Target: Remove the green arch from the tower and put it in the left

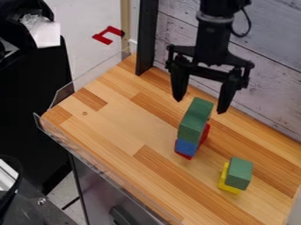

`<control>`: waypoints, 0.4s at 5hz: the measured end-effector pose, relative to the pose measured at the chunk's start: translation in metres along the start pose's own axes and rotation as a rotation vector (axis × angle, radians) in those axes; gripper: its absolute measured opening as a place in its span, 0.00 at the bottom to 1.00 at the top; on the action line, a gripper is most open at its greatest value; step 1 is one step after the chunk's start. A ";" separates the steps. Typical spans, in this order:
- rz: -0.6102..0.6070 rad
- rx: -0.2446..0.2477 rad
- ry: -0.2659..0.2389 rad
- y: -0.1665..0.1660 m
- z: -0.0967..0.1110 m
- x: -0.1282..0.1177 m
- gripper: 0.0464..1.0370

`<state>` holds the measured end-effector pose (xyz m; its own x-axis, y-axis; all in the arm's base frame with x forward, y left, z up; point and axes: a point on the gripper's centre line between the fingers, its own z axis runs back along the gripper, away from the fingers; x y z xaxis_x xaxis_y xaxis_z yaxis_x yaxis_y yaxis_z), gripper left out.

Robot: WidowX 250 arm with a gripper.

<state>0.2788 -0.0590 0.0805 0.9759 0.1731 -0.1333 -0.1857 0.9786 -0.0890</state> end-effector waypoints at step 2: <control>0.022 -0.001 0.071 0.003 -0.021 -0.001 0.96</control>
<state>0.2744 -0.0582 0.0597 0.9609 0.1864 -0.2046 -0.2073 0.9745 -0.0860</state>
